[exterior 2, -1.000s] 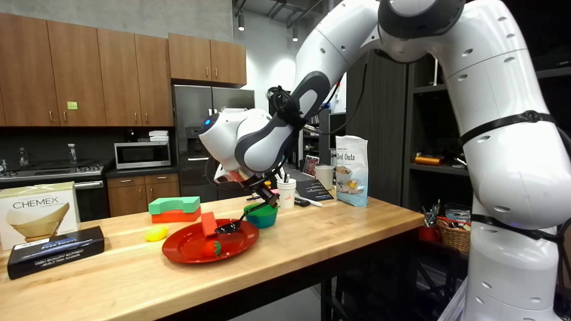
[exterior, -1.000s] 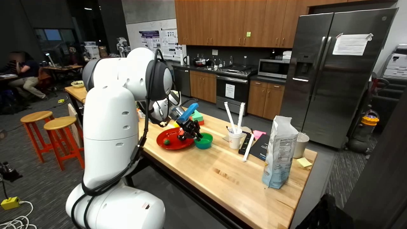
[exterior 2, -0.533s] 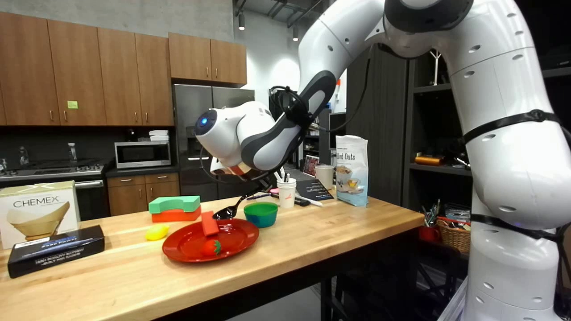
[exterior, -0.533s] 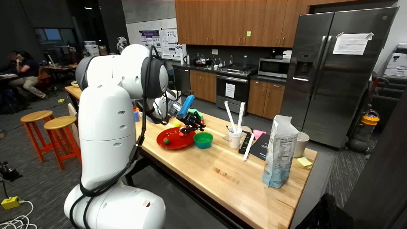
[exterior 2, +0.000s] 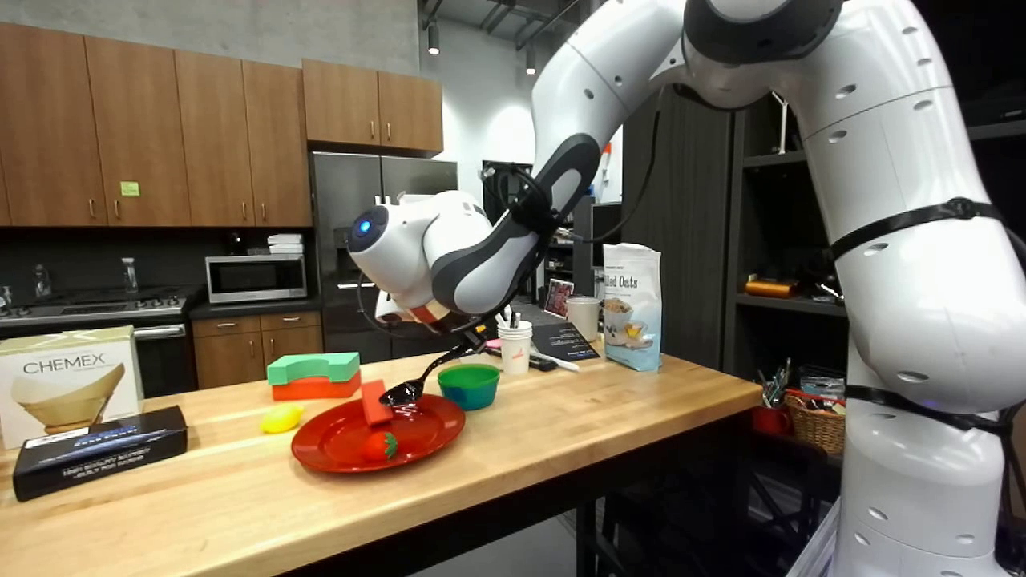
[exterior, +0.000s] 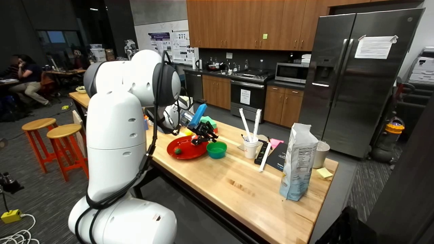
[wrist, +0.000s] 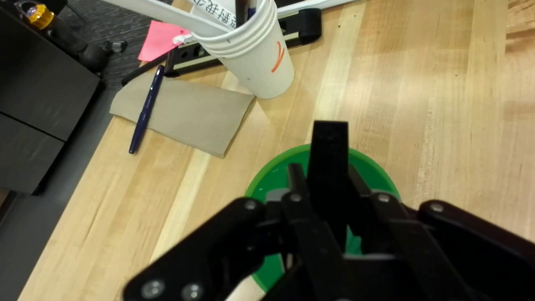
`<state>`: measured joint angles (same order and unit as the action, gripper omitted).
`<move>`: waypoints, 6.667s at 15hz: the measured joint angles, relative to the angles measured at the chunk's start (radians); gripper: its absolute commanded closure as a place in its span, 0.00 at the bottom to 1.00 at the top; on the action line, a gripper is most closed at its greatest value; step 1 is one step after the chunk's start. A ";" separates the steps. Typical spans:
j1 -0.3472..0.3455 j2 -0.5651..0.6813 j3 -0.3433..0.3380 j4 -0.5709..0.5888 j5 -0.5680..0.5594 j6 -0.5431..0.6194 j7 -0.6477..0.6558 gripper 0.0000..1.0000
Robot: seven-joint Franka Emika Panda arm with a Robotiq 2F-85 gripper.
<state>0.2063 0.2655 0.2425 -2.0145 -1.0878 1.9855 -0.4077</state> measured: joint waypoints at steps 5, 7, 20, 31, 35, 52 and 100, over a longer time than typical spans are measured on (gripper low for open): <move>0.012 0.022 0.004 0.002 0.017 0.041 -0.002 0.94; 0.016 0.027 0.006 0.002 0.030 0.057 -0.012 0.94; 0.050 0.029 0.013 -0.006 -0.281 0.076 -0.043 0.94; 0.045 0.029 0.016 -0.037 -0.204 0.199 -0.116 0.94; 0.041 0.029 0.018 -0.041 -0.064 0.205 -0.244 0.94; 0.031 0.006 0.013 -0.010 0.280 -0.081 -0.491 0.94; 0.070 0.194 -0.019 0.187 -0.139 -0.101 -0.179 0.94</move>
<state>0.2762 0.4592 0.2238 -1.8276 -1.2264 1.8845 -0.5863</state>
